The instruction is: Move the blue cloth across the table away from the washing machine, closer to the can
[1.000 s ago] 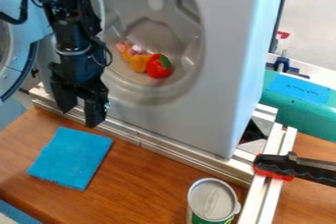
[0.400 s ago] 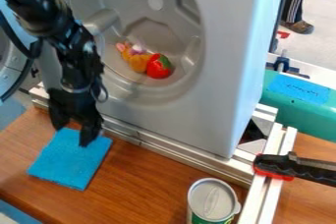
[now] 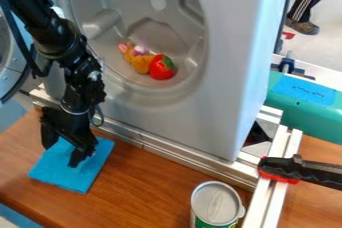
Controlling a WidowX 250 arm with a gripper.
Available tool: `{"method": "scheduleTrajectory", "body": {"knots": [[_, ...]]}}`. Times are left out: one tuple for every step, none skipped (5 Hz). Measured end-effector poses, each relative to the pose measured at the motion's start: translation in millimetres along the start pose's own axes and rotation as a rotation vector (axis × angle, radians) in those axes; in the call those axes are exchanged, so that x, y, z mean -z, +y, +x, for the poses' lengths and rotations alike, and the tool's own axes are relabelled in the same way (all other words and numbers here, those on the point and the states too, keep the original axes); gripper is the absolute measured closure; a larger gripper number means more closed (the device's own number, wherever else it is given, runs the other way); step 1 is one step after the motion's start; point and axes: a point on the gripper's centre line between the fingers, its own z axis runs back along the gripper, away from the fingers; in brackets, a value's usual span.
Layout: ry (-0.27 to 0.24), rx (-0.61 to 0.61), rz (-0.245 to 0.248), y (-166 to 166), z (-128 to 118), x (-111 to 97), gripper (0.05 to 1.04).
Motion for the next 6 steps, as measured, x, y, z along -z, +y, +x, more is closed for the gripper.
{"method": "scheduleTrajectory", "body": {"knots": [[0.001, -0.005, 0.015, 5, 0, 0, 0.080], [-0.002, -0.005, -0.026, 7, -1, 12, 0.080], [-0.008, 0.030, -0.079, -4, 1, 25, 0.080], [-0.012, 0.033, -0.079, -6, 0, 27, 0.080], [-0.019, 0.049, -0.159, -22, -4, 27, 0.081], [0.044, 0.135, -0.234, -59, -26, 16, 0.081]]}}
